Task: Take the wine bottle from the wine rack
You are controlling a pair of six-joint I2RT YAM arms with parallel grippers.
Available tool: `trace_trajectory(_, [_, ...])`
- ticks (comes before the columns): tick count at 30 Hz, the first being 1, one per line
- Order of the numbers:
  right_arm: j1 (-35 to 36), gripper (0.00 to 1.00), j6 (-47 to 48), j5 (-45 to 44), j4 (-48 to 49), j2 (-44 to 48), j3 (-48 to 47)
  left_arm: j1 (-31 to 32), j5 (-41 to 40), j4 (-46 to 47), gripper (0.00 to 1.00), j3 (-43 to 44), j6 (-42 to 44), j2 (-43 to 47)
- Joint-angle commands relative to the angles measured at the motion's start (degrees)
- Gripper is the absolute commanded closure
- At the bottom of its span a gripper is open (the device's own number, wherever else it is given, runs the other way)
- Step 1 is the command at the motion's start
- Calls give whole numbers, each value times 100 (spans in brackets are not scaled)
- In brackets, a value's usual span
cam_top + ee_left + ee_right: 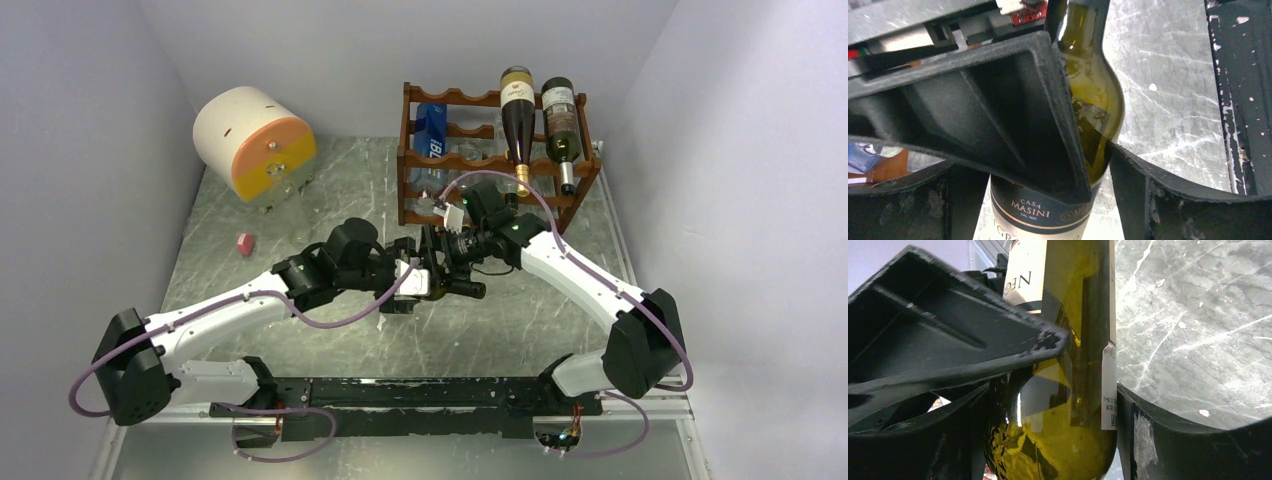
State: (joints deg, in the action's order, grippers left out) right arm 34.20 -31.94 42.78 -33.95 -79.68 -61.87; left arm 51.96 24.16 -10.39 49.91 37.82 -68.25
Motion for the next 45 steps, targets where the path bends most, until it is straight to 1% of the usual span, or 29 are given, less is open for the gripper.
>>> trace_trajectory(1, [56, 100, 336, 196, 184, 146, -140, 116, -511, 166, 12, 4, 41, -124])
trace_trajectory(5, [86, 100, 352, 223, 173, 141, -132, 123, -690, 447, 8, -237, 80, -34])
trace_trajectory(8, [147, 100, 343, 190, 179, 137, -159, 135, -824, 593, 7, -321, 8, -33])
trace_trajectory(11, [220, 100, 181, 297, 415, 168, -80, 164, -845, 803, 6, -417, -71, -22])
trace_trajectory(15, [369, 100, 12, 176, 539, 144, -34, 193, -685, 921, 10, -417, -127, -22])
trace_trajectory(16, [395, 100, -7, 141, 539, 130, -42, 191, -669, 923, 13, -419, -118, -26])
trace_trajectory(17, [419, 98, -27, 118, 558, 133, -37, 196, -679, 904, 19, -413, -111, -30])
trace_trajectory(18, [431, 95, -45, 97, 571, 143, -44, 192, -717, 876, 26, -408, -113, -31])
trace_trajectory(20, [443, 87, -57, -23, 566, 206, -60, 192, -896, 888, 42, -414, -199, 3])
trace_trajectory(22, [447, 74, -4, -312, 456, 264, -119, 193, -1126, 930, 57, -438, -306, 64])
trace_trajectory(23, [442, 67, 55, -508, 329, 276, -185, 191, -1219, 951, 63, -435, -349, 92])
trace_trajectory(25, [435, 53, 172, -867, 83, 294, -287, 192, -1338, 1029, 70, -460, -460, 161])
trace_trajectory(27, [439, 37, 241, -1056, 45, 354, -311, 191, -1354, 1134, 75, -535, -497, 236])
trace_trajectory(29, [436, 25, 254, -1192, 26, 439, -309, 191, -1367, 1234, 81, -604, -525, 320])
trace_trajectory(30, [431, 21, 260, -1255, 16, 483, -328, 191, -1380, 1275, 84, -637, -536, 339])
trace_trajectory(31, [430, 19, 255, -1328, -5, 523, -336, 192, -1418, 1317, 86, -662, -551, 361])
trace_trajectory(32, [432, 17, 251, -1403, -25, 564, -346, 191, -1471, 1346, 91, -677, -556, 372])
trace_trajectory(33, [430, 13, 267, -1460, -66, 596, -359, 195, -1517, 1355, 93, -694, -550, 373])
trace_trajectory(37, [432, 1, 349, -1555, -182, 706, -405, 196, -1581, 1323, 93, -702, -497, 328])
trace_trajectory(41, [432, 0, 469, -1862, -461, 853, -543, 196, -1570, 1335, 93, -706, -486, 207])
trace_trajectory(45, [381, 0, 511, -2576, -733, 1046, -651, 192, -1634, 1408, 93, -698, -566, 112])
